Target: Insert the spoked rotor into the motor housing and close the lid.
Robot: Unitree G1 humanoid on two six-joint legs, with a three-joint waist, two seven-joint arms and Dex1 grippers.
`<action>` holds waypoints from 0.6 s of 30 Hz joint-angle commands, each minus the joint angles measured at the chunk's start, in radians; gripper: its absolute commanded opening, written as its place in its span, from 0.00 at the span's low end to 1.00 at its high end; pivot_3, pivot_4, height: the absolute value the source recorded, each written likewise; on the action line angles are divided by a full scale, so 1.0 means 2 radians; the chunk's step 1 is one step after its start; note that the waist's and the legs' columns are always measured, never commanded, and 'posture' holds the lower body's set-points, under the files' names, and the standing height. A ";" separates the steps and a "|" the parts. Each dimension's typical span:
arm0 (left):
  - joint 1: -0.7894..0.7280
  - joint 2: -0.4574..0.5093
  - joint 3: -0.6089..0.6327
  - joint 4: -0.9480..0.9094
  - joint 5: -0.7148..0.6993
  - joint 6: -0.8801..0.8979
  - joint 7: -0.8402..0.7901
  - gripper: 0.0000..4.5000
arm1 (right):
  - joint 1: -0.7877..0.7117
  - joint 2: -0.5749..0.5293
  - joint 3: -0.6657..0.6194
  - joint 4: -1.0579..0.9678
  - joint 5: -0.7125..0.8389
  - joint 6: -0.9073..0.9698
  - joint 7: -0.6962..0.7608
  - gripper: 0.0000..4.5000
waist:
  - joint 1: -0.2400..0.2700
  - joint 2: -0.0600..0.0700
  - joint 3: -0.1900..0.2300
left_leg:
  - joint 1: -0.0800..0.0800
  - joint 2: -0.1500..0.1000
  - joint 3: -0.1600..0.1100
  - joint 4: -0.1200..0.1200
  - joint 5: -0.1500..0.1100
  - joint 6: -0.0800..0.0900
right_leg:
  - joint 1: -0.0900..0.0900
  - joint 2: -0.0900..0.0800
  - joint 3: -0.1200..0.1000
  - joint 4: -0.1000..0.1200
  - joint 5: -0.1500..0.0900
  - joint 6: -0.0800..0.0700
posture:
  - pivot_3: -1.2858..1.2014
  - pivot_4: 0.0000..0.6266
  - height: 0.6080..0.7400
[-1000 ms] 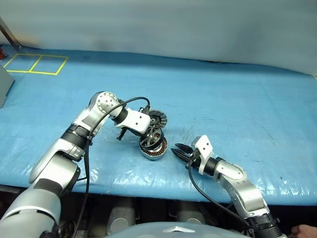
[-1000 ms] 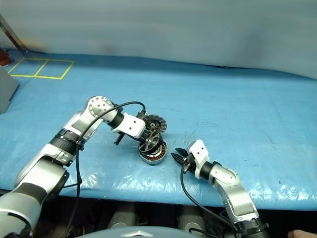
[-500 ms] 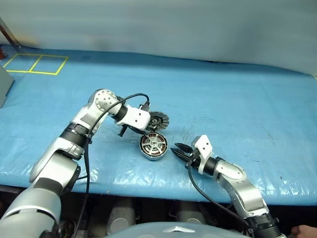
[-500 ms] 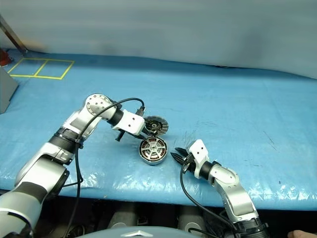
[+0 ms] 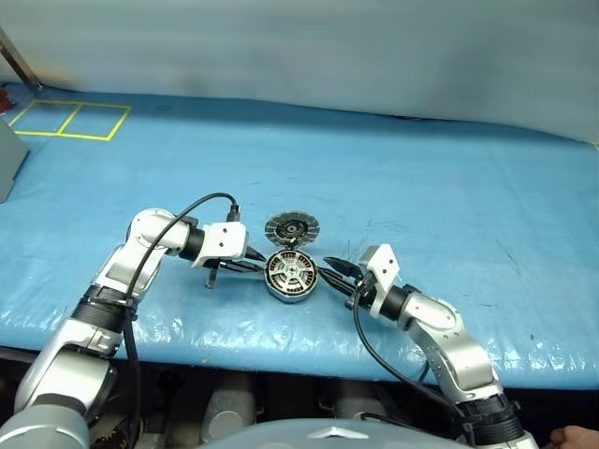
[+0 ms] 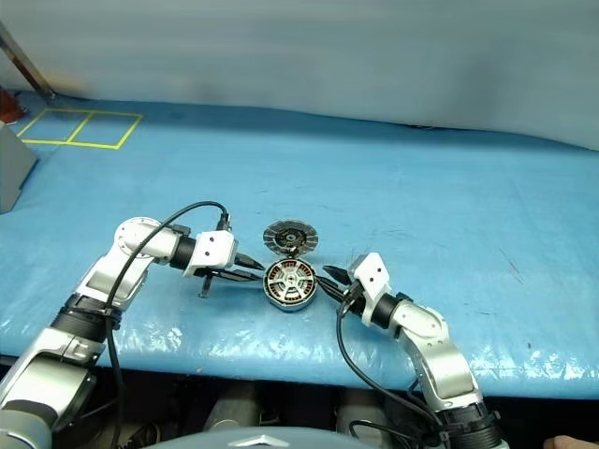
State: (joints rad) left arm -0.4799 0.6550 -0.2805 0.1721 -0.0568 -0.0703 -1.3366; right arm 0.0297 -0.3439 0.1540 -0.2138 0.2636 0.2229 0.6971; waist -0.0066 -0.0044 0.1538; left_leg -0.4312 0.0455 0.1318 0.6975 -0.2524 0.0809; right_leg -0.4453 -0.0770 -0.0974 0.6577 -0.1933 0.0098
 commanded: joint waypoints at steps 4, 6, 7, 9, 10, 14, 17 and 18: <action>0.070 -0.002 0.049 -0.051 -0.040 0.017 0.055 0.16 | -0.015 0.012 0.032 -0.022 0.003 -0.005 0.011 0.27 | -0.003 0.000 0.000 | 0.000 0.000 0.000 -0.001 0.000 0.000 | 0.000 0.000 0.000 0.000 0.000 -0.001 | 0.52 0.24 1.00; 0.091 -0.007 0.057 -0.057 -0.050 0.020 0.069 0.16 | -0.022 0.015 0.043 -0.024 0.002 -0.003 0.015 0.27 | -0.002 0.000 0.000 | 0.000 0.000 0.000 -0.001 0.000 -0.001 | 0.000 0.000 0.000 0.000 0.000 -0.001 | 0.52 0.24 1.00; 0.104 -0.011 0.063 -0.058 -0.057 0.024 0.077 0.16 | -0.029 0.020 0.048 -0.022 0.000 -0.003 0.013 0.27 | -0.002 0.000 0.000 | 0.000 0.000 0.000 -0.001 0.000 -0.001 | 0.000 0.000 0.000 0.000 0.000 -0.001 | 0.52 0.24 1.00; 0.126 -0.015 0.072 -0.061 -0.064 0.027 0.091 0.16 | -0.042 0.025 0.055 -0.015 -0.005 -0.005 0.012 0.27 | -0.002 0.000 0.000 | 0.000 0.000 0.000 -0.001 0.000 -0.001 | 0.000 0.000 0.000 0.000 0.000 -0.001 | 0.52 0.24 1.00; 0.133 -0.014 0.075 -0.063 -0.065 0.027 0.095 0.16 | -0.047 0.026 0.057 -0.012 -0.008 -0.007 0.011 0.27 | -0.002 0.000 0.000 | 0.000 0.000 0.000 -0.001 0.000 -0.001 | 0.000 0.000 0.000 0.000 0.000 -0.001 | 0.52 0.24 1.00; 0.159 -0.013 0.087 -0.074 -0.076 0.033 0.112 0.16 | -0.071 0.034 0.072 0.001 -0.018 -0.007 0.011 0.27 | -0.001 0.000 0.000 | 0.001 0.000 -0.001 -0.001 -0.001 -0.003 | -0.001 -0.001 -0.001 0.000 0.000 -0.001 | 0.52 0.24 1.00; 0.169 -0.015 0.090 -0.079 -0.078 0.035 0.121 0.16 | -0.088 0.039 0.079 0.024 -0.029 -0.006 0.006 0.23 | -0.001 0.000 0.000 | 0.001 0.000 -0.001 -0.001 -0.001 -0.003 | -0.001 -0.001 -0.001 0.000 0.000 -0.001 | 0.52 0.24 1.00; 0.171 -0.016 0.090 -0.079 -0.079 0.036 0.124 0.16 | -0.092 0.040 0.080 0.030 -0.032 -0.006 0.006 0.18 | -0.001 0.000 0.000 | 0.001 0.000 -0.001 -0.001 -0.001 -0.003 | -0.001 -0.001 -0.001 0.000 0.000 -0.001 | 0.52 0.24 1.00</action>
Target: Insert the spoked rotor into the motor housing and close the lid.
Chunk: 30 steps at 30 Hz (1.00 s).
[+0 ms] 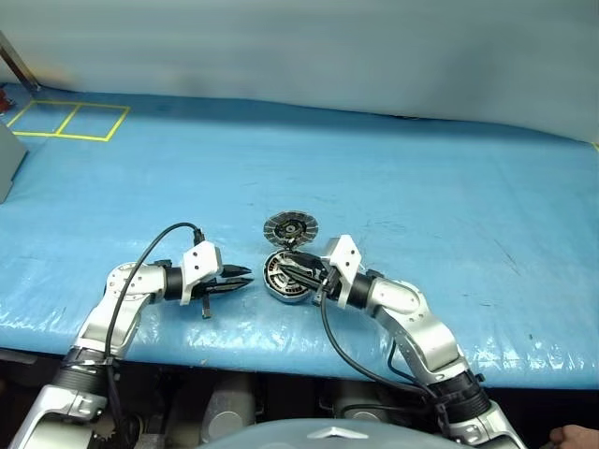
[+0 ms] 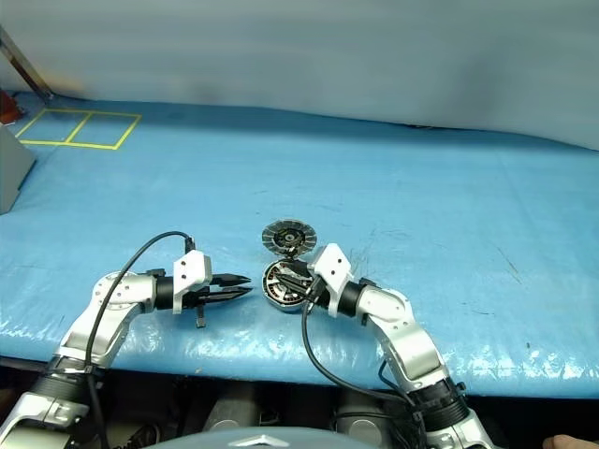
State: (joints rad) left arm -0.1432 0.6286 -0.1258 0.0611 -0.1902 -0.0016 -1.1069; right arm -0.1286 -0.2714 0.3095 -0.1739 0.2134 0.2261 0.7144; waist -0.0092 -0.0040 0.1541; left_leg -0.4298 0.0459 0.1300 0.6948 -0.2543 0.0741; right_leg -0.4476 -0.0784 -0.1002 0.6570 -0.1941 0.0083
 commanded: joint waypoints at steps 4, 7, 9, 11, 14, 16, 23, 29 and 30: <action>0.007 -0.002 0.013 -0.027 -0.016 0.003 0.016 0.16 | -0.025 0.008 0.004 0.024 -0.015 -0.011 -0.005 0.00 | 0.000 0.000 0.000 | 0.000 0.000 0.000 0.000 0.000 0.000 | 0.000 0.000 0.000 0.000 0.000 0.000 | 0.52 0.24 1.00; 0.009 -0.002 0.012 -0.030 -0.018 0.005 0.020 0.16 | -0.030 0.009 0.003 0.027 -0.021 -0.010 -0.005 0.00 | -0.001 0.000 0.000 | 0.000 0.000 0.000 0.000 0.000 0.000 | 0.000 0.000 0.000 0.000 0.000 0.000 | 0.52 0.24 1.00; 0.012 -0.005 0.011 -0.030 -0.019 0.005 0.024 0.16 | -0.034 0.009 0.006 0.032 -0.025 -0.009 -0.003 0.00 | -0.001 0.000 0.000 | 0.000 0.000 0.000 0.000 0.000 0.000 | 0.000 0.000 0.000 0.000 0.000 0.000 | 0.52 0.24 1.00; 0.013 -0.007 0.010 -0.031 -0.020 0.005 0.027 0.16 | -0.035 0.005 0.013 0.035 -0.033 -0.006 -0.002 0.00 | -0.001 0.000 0.000 | 0.000 0.000 0.000 0.000 0.000 0.000 | 0.000 0.000 0.000 0.000 0.000 0.000 | 0.52 0.24 1.00; 0.016 -0.010 0.011 -0.032 -0.020 0.005 0.031 0.16 | -0.036 -0.003 0.024 0.039 -0.049 0.001 -0.003 0.00 | -0.001 0.000 0.000 | 0.000 0.000 0.000 -0.001 0.000 0.000 | 0.000 0.000 0.000 0.000 0.000 0.000 | 0.52 0.24 1.00; 0.017 -0.010 0.011 -0.033 -0.021 0.004 0.034 0.16 | -0.036 -0.007 0.027 0.038 -0.055 0.007 -0.003 0.00 | -0.001 0.000 0.000 | 0.000 0.000 0.000 -0.001 0.000 0.000 | 0.000 0.000 0.000 0.000 0.000 0.000 | 0.52 0.24 1.00; 0.021 -0.010 0.011 -0.034 -0.021 0.004 0.038 0.16 | -0.041 -0.034 0.047 0.040 -0.107 0.025 -0.020 0.00 | -0.001 0.000 0.000 | 0.001 0.000 0.000 -0.001 0.000 -0.001 | 0.000 0.000 0.000 -0.001 0.000 0.000 | 0.52 0.24 1.00; 0.019 -0.012 0.008 -0.030 -0.021 0.001 0.041 0.16 | -0.049 -0.032 0.052 0.036 -0.132 0.028 -0.038 0.00 | -0.001 0.000 0.000 | 0.001 0.000 0.000 -0.002 0.000 -0.001 | 0.000 -0.001 0.000 -0.001 0.000 0.000 | 0.52 0.24 1.00; 0.019 -0.012 0.008 -0.030 -0.021 0.001 0.041 0.16 | -0.047 -0.034 0.051 0.033 -0.130 0.028 -0.033 0.00 | -0.001 0.000 0.000 | 0.001 0.000 0.000 -0.002 0.000 -0.001 | 0.000 -0.001 0.000 -0.001 0.000 0.000 | 0.52 0.24 1.00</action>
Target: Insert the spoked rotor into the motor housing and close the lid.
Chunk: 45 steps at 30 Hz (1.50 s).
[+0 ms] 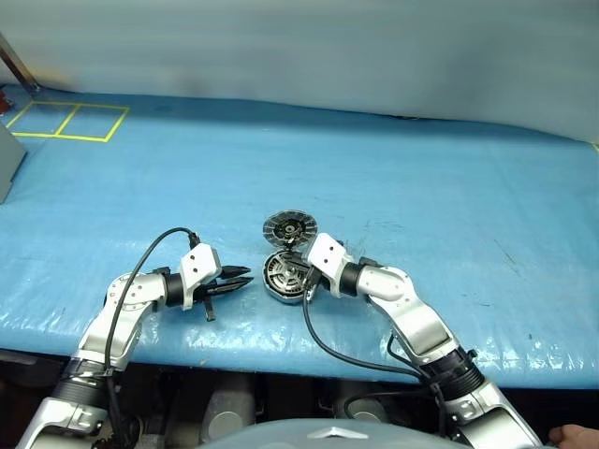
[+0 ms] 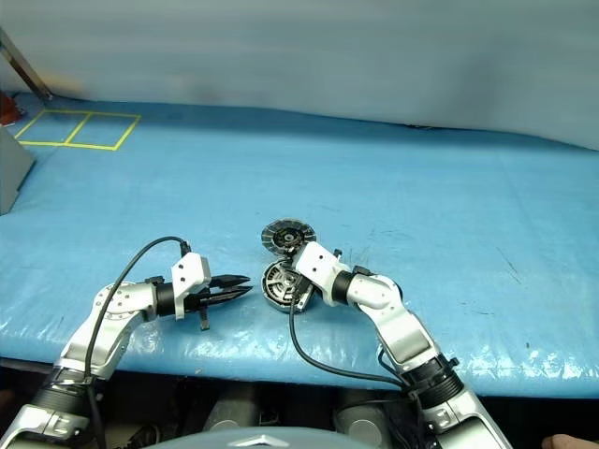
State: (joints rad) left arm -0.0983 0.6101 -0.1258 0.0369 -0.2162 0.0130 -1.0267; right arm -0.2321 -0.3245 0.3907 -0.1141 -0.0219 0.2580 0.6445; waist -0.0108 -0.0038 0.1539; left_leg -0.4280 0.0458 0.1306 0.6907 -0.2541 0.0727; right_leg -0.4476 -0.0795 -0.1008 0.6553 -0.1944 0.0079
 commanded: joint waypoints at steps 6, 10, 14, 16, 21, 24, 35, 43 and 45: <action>-0.006 -0.003 0.009 -0.017 -0.007 -0.006 0.002 0.16 | 0.014 -0.014 0.011 -0.020 0.000 0.016 0.026 0.00 | 0.000 0.000 0.000 | 0.000 0.000 0.000 -0.001 0.000 0.000 | 0.000 0.000 -0.001 -0.002 0.000 0.000 | 0.52 0.24 1.00; -0.007 -0.003 0.009 -0.016 -0.007 -0.005 0.002 0.16 | 0.016 -0.005 -0.003 -0.041 0.013 0.009 0.021 0.00 | 0.000 0.000 0.000 | 0.000 0.000 0.000 -0.003 0.000 0.000 | 0.001 0.001 -0.001 -0.004 0.000 0.000 | 0.52 0.24 1.00; -0.006 -0.003 0.009 -0.017 -0.008 -0.004 0.001 0.16 | 0.006 -0.001 -0.010 -0.063 0.016 0.007 0.017 0.00 | 0.000 0.000 0.000 | -0.002 0.000 0.000 -0.004 0.003 -0.001 | 0.001 0.001 -0.001 -0.004 0.000 0.000 | 0.52 0.24 1.00; -0.006 -0.003 0.009 -0.017 -0.008 -0.004 0.002 0.16 | 0.004 -0.003 -0.003 -0.071 0.014 0.008 0.024 0.00 | 0.000 0.000 0.000 | -0.002 0.000 0.000 -0.004 0.003 -0.001 | 0.001 0.001 -0.001 -0.005 0.000 0.000 | 0.52 0.24 1.00; -0.006 -0.005 0.009 -0.017 -0.008 -0.003 0.004 0.16 | 0.006 -0.003 0.023 -0.083 0.008 0.014 0.039 0.00 | 0.000 0.000 0.000 | -0.002 0.000 0.000 -0.004 0.003 -0.001 | 0.001 0.001 -0.001 -0.005 0.000 0.000 | 0.52 0.24 1.00; -0.006 -0.006 0.009 -0.017 -0.007 -0.004 0.004 0.16 | 0.006 -0.004 0.031 -0.087 0.006 0.018 0.040 0.00 | 0.000 0.000 0.000 | -0.001 0.000 0.000 -0.004 0.003 -0.001 | 0.001 0.001 -0.001 -0.005 0.000 0.000 | 0.52 0.24 1.00; -0.003 -0.005 0.010 -0.017 -0.005 -0.003 0.004 0.16 | 0.005 -0.014 0.051 -0.070 -0.023 0.026 0.035 0.00 | 0.000 0.000 0.000 | -0.001 0.000 0.000 -0.004 0.003 -0.001 | 0.001 0.001 -0.001 -0.005 0.000 0.000 | 0.52 0.24 1.00; 0.000 -0.004 0.011 -0.019 -0.005 -0.001 0.005 0.16 | 0.007 -0.032 0.065 -0.069 -0.052 0.039 0.037 0.00 | 0.001 0.000 0.000 | 0.000 0.000 0.000 -0.004 0.002 -0.002 | 0.001 0.001 -0.001 -0.005 0.000 0.000 | 0.52 0.24 1.00; 0.000 -0.004 0.011 -0.019 -0.006 -0.001 0.005 0.16 | 0.009 -0.029 0.060 -0.070 -0.049 0.035 0.034 0.00 | 0.001 0.000 0.000 | 0.000 0.000 0.000 -0.004 0.002 -0.002 | 0.001 0.001 -0.001 -0.005 0.000 0.000 | 0.52 0.24 1.00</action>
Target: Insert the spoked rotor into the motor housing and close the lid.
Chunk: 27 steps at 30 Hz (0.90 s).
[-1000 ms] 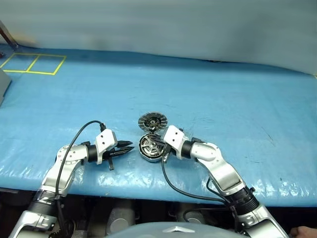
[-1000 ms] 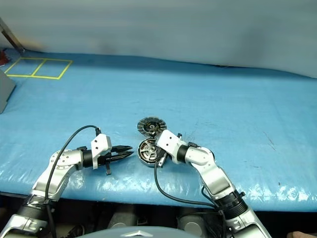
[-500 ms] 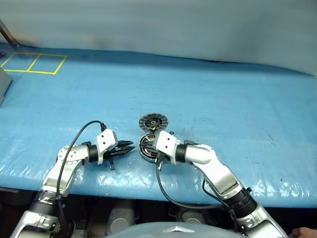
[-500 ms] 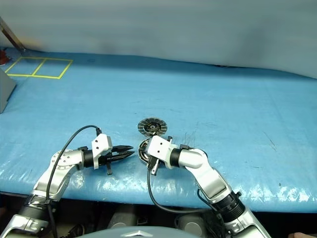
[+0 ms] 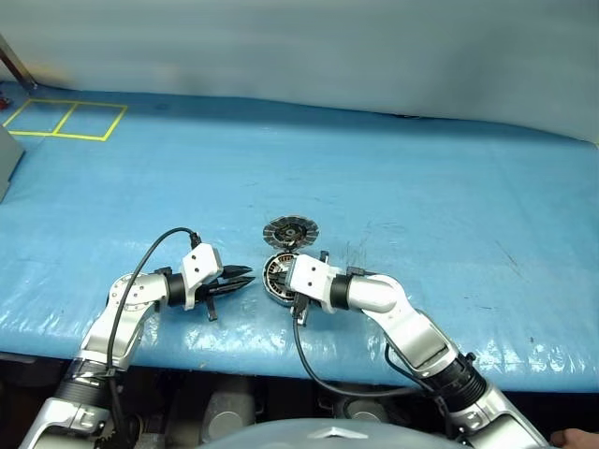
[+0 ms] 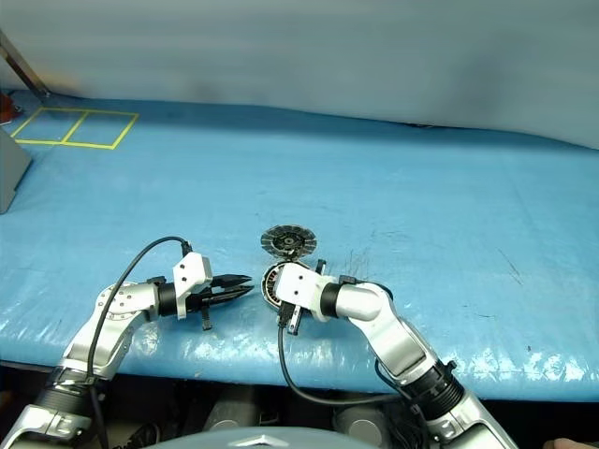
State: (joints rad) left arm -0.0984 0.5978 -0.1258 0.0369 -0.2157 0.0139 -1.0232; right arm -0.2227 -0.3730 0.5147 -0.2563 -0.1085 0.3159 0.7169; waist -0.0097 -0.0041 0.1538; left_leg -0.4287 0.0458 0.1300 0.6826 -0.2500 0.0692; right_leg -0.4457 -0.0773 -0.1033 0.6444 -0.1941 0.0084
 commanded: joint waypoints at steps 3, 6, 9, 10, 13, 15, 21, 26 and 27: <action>0.000 0.002 0.011 -0.018 -0.007 -0.002 0.002 0.16 | 0.008 0.007 -0.020 -0.008 0.020 0.000 -0.003 0.00 | 0.000 0.000 0.000 | 0.000 0.000 0.000 0.000 0.000 0.000 | 0.000 0.000 0.000 0.000 0.000 0.000 | 0.52 0.24 1.00; -0.001 0.001 0.013 -0.017 -0.008 -0.005 0.003 0.16 | 0.011 0.024 -0.053 -0.024 0.059 -0.001 -0.006 0.00 | 0.000 0.000 0.000 | -0.001 0.000 0.000 0.000 0.000 0.001 | 0.000 0.000 0.000 0.000 0.000 0.000 | 0.52 0.24 1.00; -0.003 0.000 0.014 -0.016 -0.009 -0.007 0.003 0.16 | 0.015 0.030 -0.076 -0.031 0.084 -0.002 -0.005 0.00 | 0.000 0.000 0.000 | -0.001 0.000 0.000 0.000 0.001 0.001 | 0.001 0.000 0.000 0.000 0.000 0.000 | 0.52 0.24 1.00; -0.003 -0.001 0.015 -0.014 -0.009 -0.009 0.004 0.16 | 0.018 0.029 -0.086 -0.033 0.091 -0.002 -0.005 0.00 | 0.000 0.000 0.000 | -0.001 0.000 0.000 0.000 0.001 0.001 | 0.001 0.000 0.000 0.000 0.000 0.000 | 0.52 0.24 1.00; -0.002 -0.005 0.018 -0.011 -0.013 -0.011 0.007 0.16 | 0.032 0.017 -0.112 -0.034 0.105 0.002 -0.005 0.00 | 0.000 0.000 0.000 | -0.001 0.000 0.000 0.000 0.001 0.001 | 0.001 0.000 0.000 0.000 0.000 0.000 | 0.52 0.24 1.00; 0.000 -0.007 0.019 -0.011 -0.016 -0.011 0.007 0.16 | 0.040 0.007 -0.124 -0.031 0.105 0.005 -0.010 0.00 | 0.000 0.000 0.000 | -0.001 0.000 0.000 0.000 0.001 0.001 | 0.001 0.000 0.000 0.000 0.000 0.000 | 0.52 0.24 1.00; 0.013 -0.012 0.027 -0.005 -0.023 -0.024 0.012 0.16 | 0.045 -0.018 -0.168 -0.004 0.099 0.003 -0.034 0.00 | -0.001 0.000 0.000 | -0.001 0.000 0.000 0.000 0.001 0.001 | 0.001 0.000 0.000 0.000 0.000 0.000 | 0.52 0.24 1.00; 0.025 -0.018 0.036 -0.001 -0.027 -0.034 0.013 0.16 | -0.009 -0.007 -0.184 0.077 0.091 -0.037 -0.054 0.00 | -0.002 0.000 0.000 | -0.001 0.000 0.000 0.000 0.001 0.001 | 0.001 0.001 0.001 0.001 0.000 0.000 | 0.52 0.24 1.00; 0.029 -0.019 0.037 -0.001 -0.027 -0.037 0.014 0.16 | -0.027 -0.002 -0.183 0.097 0.097 -0.046 -0.047 0.00 | -0.003 0.000 0.000 | -0.001 0.000 0.001 0.000 0.001 0.001 | 0.001 0.001 0.001 0.001 0.000 0.000 | 0.52 0.24 1.00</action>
State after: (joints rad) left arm -0.0456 0.5632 -0.0775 0.0412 -0.2488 -0.0354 -1.0009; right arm -0.2324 -0.3885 0.1712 -0.0804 0.0653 0.2714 0.6149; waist -0.0148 -0.0040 0.1539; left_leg -0.4301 0.0460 0.1313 0.6826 -0.2487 0.0719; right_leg -0.4443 -0.0756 -0.1021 0.6457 -0.1936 0.0088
